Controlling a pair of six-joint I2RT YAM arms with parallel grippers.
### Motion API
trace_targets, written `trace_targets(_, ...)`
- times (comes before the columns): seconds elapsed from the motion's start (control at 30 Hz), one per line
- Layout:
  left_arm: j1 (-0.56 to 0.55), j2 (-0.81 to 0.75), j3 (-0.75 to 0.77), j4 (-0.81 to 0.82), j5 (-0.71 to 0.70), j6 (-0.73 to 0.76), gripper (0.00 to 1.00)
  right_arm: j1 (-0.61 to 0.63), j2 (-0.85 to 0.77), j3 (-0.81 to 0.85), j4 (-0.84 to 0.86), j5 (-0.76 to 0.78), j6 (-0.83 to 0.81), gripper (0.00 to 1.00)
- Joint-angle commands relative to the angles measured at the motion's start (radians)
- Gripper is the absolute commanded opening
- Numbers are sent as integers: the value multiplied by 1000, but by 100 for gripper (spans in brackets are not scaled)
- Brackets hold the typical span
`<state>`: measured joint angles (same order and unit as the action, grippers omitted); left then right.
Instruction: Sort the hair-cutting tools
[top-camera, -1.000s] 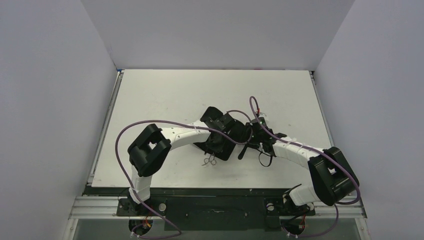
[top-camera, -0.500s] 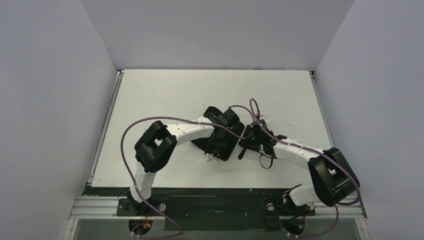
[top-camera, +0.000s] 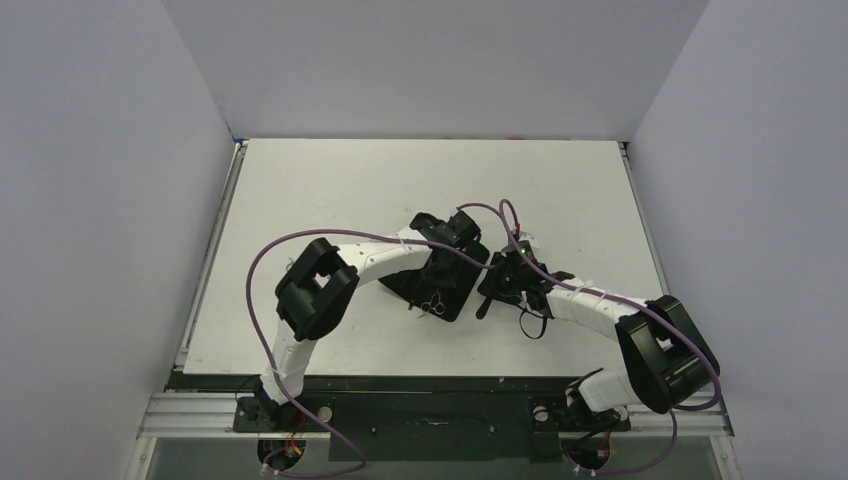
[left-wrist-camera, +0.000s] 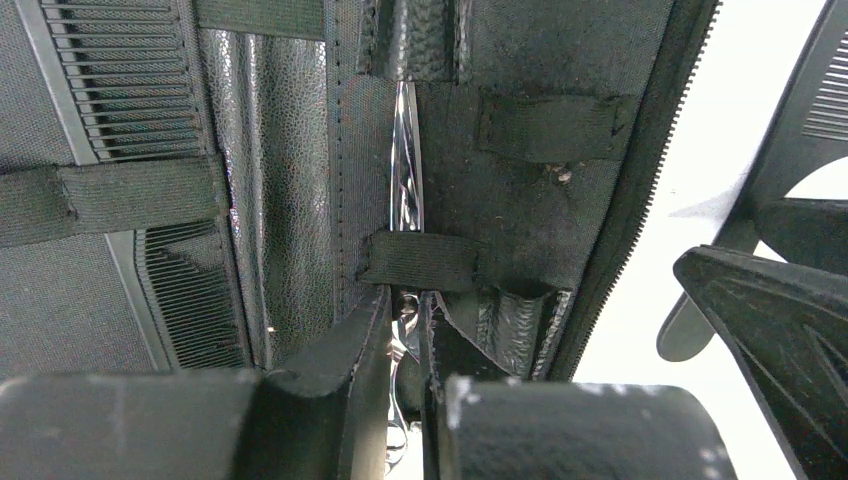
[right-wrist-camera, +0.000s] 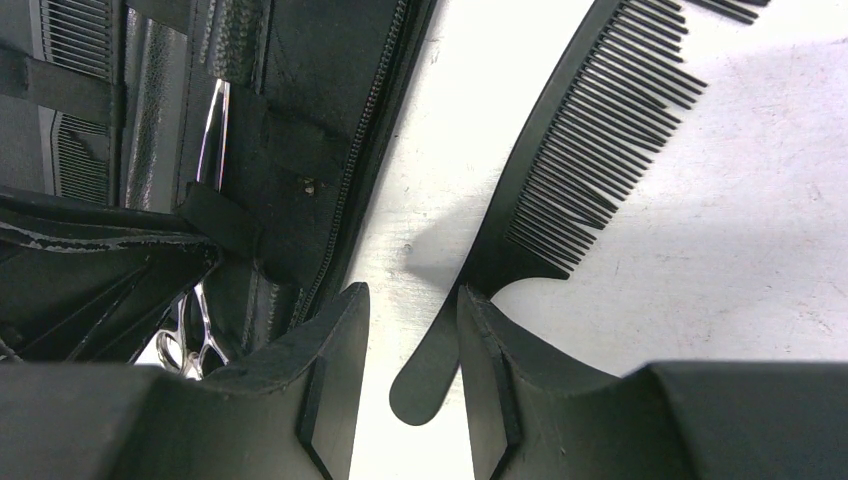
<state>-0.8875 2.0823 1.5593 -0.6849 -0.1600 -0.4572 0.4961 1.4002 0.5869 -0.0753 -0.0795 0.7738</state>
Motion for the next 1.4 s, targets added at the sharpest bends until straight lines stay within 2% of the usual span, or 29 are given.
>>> trace_targets(0.0, 18, 40, 48, 52, -33, -4, 0, -8, -23, -3, 37, -3, -7, 34)
trace_targets(0.27, 34, 65, 68, 59, -43, -9, 1, -8, -25, -5, 31, -5, -8, 34)
trace_targets(0.3, 34, 61, 68, 61, -43, -12, 5, -8, -29, -5, 29, -5, -8, 34)
trace_targets(0.4, 32, 19, 49, 74, -42, -18, 28, -8, -39, -6, 23, -5, -10, 35)
trace_targets(0.5, 33, -31, 12, 95, -40, -20, 43, -8, -50, -7, 16, -3, -11, 35)
trace_targets(0.67, 32, -136, -19, 74, -56, -29, 48, -7, -61, -1, 1, 1, -12, 36)
trace_targets(0.83, 47, -305, -138, 81, -156, -41, 54, -8, -88, -7, -2, 1, -14, 36)
trace_targets(1.0, 162, -487, -319, 149, -211, -81, 57, -8, -108, -23, 9, -3, -20, 36)
trace_targets(1.13, 294, -568, -453, 235, -131, -116, 59, -8, -120, -29, 11, -10, -25, 36)
trace_targets(1.27, 411, -618, -592, 412, 150, -136, 64, -7, -128, -34, 12, -25, -31, 36)
trace_targets(1.37, 440, -591, -619, 488, 251, -148, 64, -6, -136, -36, 9, -29, -33, 36)
